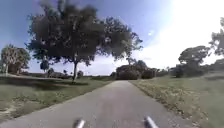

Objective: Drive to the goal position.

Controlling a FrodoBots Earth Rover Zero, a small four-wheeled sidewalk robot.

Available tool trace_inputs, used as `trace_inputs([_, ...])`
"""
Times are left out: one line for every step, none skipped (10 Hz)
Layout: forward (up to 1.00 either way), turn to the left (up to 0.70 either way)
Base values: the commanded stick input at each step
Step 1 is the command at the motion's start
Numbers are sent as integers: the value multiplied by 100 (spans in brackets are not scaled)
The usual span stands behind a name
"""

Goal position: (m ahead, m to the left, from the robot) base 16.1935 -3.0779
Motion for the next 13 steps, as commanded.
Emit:
trace_inputs([70,10])
trace_inputs([70,31])
trace_inputs([70,35])
trace_inputs([70,17])
trace_inputs([70,0])
trace_inputs([70,0])
trace_inputs([70,0])
trace_inputs([70,0])
trace_inputs([70,0])
trace_inputs([70,0])
trace_inputs([70,0])
trace_inputs([70,0])
trace_inputs([70,0])
